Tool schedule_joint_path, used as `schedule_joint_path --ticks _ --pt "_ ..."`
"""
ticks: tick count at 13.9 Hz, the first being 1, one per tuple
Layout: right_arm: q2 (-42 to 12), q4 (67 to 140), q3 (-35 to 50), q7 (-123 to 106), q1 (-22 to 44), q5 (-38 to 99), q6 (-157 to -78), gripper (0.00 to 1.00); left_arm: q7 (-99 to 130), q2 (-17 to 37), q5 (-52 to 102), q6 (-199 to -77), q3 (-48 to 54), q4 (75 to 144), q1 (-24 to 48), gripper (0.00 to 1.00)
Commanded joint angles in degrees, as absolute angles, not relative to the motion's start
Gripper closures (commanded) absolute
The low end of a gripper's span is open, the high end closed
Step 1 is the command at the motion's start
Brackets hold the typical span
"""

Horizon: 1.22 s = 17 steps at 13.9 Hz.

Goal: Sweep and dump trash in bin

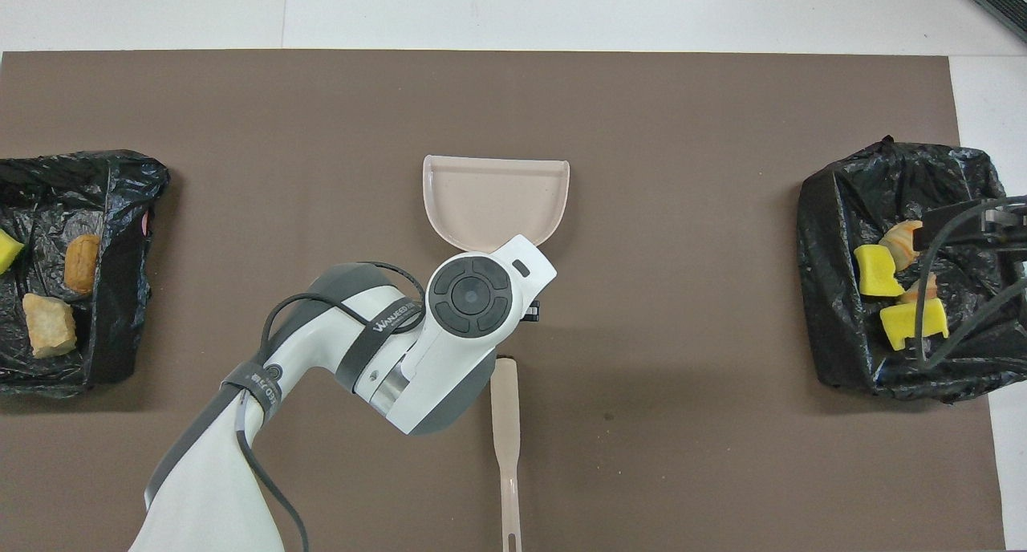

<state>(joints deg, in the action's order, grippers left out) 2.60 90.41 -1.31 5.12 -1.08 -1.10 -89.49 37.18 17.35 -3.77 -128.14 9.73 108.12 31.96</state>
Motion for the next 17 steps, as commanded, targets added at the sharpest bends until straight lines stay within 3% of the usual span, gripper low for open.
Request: schedule_joint_path --ticks 1,2,6,11,17 --pt "3.78 91.58 -1.32 3.52 -1.49 -0.09 -89.21 0.0 38.76 16.52 -4.84 -128.23 8.96 107.58 30.68 0.1" --pt "3.78 91.5 -1.32 3.52 -1.49 -0.09 -89.21 0.0 38.76 16.18 -4.49 -128.06 8.96 107.23 29.98 0.0" --pt "3.78 91.58 -1.32 3.52 -1.49 -0.09 -89.21 0.0 38.67 13.1 -4.39 -122.98 8.53 105.39 28.4 0.0" --pt "3.78 91.58 -1.32 3.52 -1.49 -0.09 -89.21 0.0 37.36 6.7 -3.87 -116.91 8.61 104.41 20.58 0.0" --pt "3.78 91.49 -1.32 3.52 -1.49 -0.09 -89.21 0.0 17.88 1.95 -3.87 -106.01 8.53 104.68 11.8 0.0"
